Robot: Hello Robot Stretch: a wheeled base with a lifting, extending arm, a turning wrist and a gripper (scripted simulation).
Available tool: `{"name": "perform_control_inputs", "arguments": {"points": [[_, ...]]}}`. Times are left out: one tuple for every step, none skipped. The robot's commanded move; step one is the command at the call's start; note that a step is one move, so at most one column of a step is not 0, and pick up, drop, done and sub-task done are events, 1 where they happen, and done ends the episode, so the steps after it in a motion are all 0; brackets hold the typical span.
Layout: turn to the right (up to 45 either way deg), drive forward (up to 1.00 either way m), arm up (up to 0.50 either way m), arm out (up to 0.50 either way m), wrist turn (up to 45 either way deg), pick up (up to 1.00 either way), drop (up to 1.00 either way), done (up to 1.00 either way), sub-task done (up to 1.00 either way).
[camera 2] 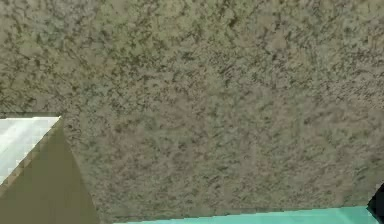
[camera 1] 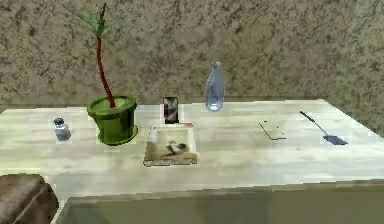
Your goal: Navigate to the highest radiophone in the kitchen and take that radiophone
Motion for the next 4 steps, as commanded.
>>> {"name": "perform_control_inputs", "arguments": {"points": [[-45.0, 0.0, 0.0, 0.0, 0.0, 0.0, 0.0, 0.0, 0.0], [-45.0, 0.0, 0.0, 0.0, 0.0, 0.0, 0.0, 0.0, 0.0], [45.0, 0.0, 0.0, 0.0, 0.0, 0.0, 0.0, 0.0, 0.0], [18.0, 0.0, 0.0, 0.0, 0.0, 0.0, 0.0, 0.0, 0.0]]}}
